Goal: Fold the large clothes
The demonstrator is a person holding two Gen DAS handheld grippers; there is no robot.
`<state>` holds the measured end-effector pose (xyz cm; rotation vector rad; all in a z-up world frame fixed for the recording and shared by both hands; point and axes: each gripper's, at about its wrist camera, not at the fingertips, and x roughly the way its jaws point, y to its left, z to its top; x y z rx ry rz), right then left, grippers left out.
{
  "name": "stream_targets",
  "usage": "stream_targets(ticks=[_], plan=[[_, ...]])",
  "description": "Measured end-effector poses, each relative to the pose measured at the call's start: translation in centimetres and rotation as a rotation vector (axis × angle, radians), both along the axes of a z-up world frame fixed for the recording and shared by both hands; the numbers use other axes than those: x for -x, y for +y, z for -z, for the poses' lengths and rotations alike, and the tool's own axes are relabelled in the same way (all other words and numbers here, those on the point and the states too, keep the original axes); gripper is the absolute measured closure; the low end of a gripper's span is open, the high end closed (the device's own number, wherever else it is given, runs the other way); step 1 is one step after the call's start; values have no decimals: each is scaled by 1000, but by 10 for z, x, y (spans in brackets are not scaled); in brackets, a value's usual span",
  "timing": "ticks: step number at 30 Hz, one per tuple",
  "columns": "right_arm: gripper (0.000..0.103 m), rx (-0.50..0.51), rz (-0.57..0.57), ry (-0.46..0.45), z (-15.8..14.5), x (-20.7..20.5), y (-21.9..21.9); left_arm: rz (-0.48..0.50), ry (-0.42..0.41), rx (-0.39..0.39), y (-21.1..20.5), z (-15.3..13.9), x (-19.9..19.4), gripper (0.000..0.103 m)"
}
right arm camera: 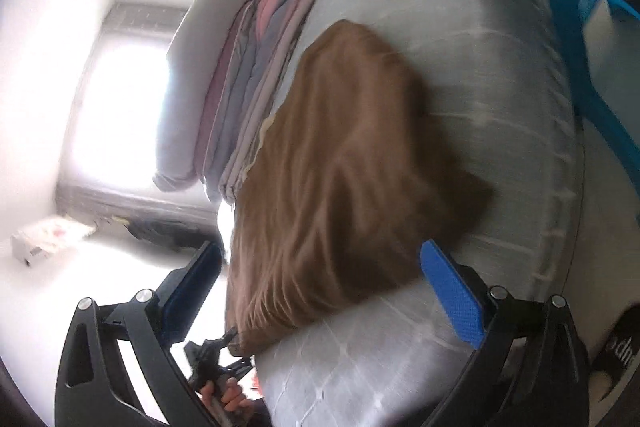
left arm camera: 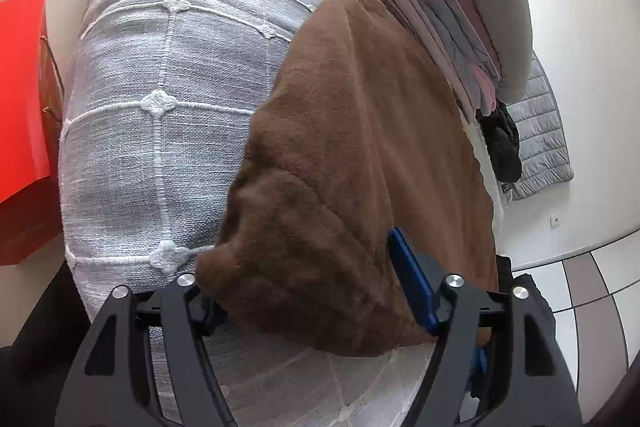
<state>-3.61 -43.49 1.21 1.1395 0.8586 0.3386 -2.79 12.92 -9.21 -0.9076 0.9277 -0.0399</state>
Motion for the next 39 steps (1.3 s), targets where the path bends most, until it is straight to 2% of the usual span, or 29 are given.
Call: stream_targets(ticks=[5,9,12,15,22,25,26,27,28,29,31,33,36,37,39], plan=[[7,-29,13,60,24,-3,-2,0,-9,2,-5,-1,-3,29],[7,-102,15,57,42,-8,-8,-2,-13,17,-5,0,-4,29],[6,-120,19,35,44,-23,-15,0,-14,11,-5,1,-5,27],[6,-144,13,79,55,-40,-18,1,-16,11,-4,1,-5,26],[6,-72,-44,62,52,-57,-13,11,-17,-4,-10,-1,-12,23],[8,-84,-62,58,52,-56,-15,23,-17,-36,-14,-3,-15,23],[11,-79,-67,60,52,-56,-16,25,-16,-45,-16,-4,-16,23],[24,-70,-70,64,51,-58,-14,27,-17,-53,-17,-5,-17,23],[38,-40,-66,83,51,-56,-16,27,-17,-56,-18,-5,-17,23],[61,-28,-62,100,54,-57,-18,27,-19,-59,-18,-5,-17,23],[63,-94,-66,89,65,-54,-22,28,-20,-65,-19,-5,-18,23],[65,-81,-63,75,64,-52,-22,31,-20,-85,-19,-6,-18,33],[69,-6,-54,19,44,-49,-15,51,-18,-93,-19,-5,-21,56],[70,5,-56,2,37,-46,-14,58,-31,-89,-19,-7,-22,67],[71,2,-63,-46,22,-49,-11,71,-62,-96,-20,-13,-22,74]])
